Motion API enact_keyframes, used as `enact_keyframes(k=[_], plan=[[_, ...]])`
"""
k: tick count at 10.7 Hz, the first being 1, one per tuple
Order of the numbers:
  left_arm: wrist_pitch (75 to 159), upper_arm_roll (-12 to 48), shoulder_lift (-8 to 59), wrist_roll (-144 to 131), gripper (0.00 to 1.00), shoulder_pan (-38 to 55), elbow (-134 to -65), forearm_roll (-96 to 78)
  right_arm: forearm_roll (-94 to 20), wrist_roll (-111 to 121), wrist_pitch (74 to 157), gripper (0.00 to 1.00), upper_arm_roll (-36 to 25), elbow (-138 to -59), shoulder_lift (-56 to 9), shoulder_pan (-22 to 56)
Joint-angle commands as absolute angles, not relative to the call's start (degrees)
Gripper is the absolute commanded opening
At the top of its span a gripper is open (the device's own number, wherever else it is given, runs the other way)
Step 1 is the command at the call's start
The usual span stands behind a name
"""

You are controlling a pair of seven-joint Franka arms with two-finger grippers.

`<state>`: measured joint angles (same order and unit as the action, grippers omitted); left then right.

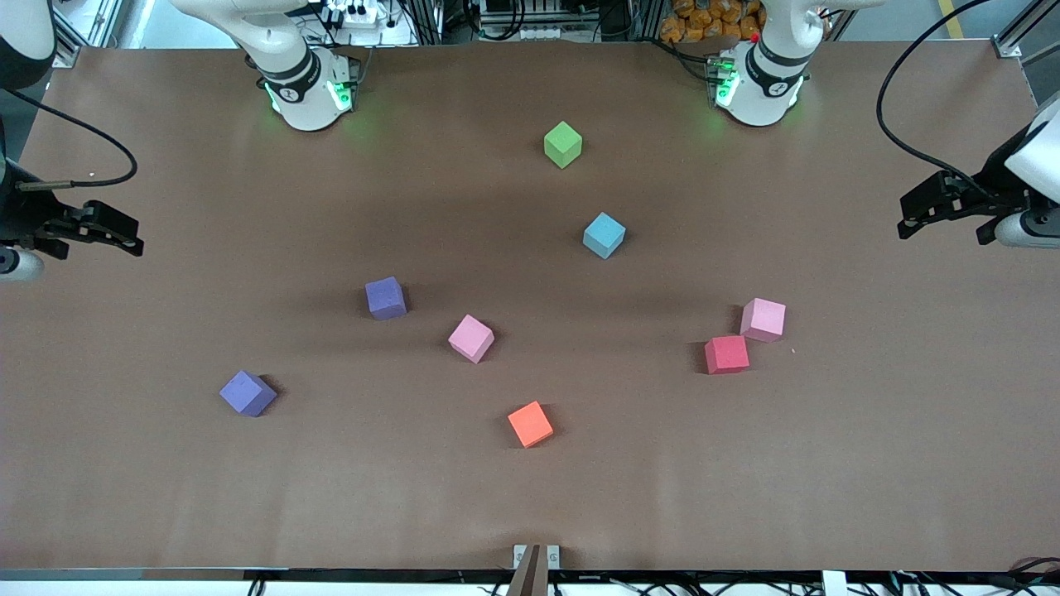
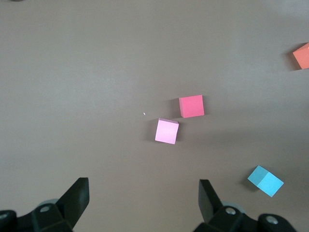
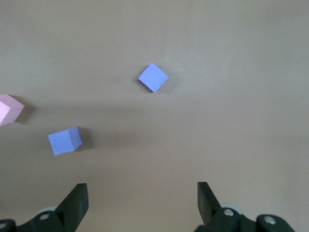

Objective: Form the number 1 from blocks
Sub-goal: 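Reach the left gripper toward the green cube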

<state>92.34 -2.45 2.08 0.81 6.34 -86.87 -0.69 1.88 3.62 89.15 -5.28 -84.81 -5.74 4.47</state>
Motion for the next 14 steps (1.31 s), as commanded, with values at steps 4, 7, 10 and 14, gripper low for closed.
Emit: enact_keyframes(k=[4, 7, 10, 14], plan=[[92.11, -2.72, 2.2, 0.88, 1.0, 6.59, -86.4, -0.52, 2.73, 4.66, 82.71, 1.0, -4.75, -80.25, -5.8, 2.91], [92.64, -1.42, 2.55, 0.62, 1.0, 7.29, -87.45, -1.84, 2.72, 4.66, 82.71, 1.0, -4.75, -80.24, -5.8, 2.9], [93.33, 0.26, 3.6, -0.26, 1.0, 10.71, -89.29, -1.85, 2.72, 4.66, 82.71, 1.0, -4.75, -80.24, -5.89, 2.99], [94.31, 1.75, 4.04, -1.75, 1.0, 11.95, -91.58, -3.25, 2.72, 4.66, 82.71, 1.0, -4.83, -80.24, -5.89, 2.99]])
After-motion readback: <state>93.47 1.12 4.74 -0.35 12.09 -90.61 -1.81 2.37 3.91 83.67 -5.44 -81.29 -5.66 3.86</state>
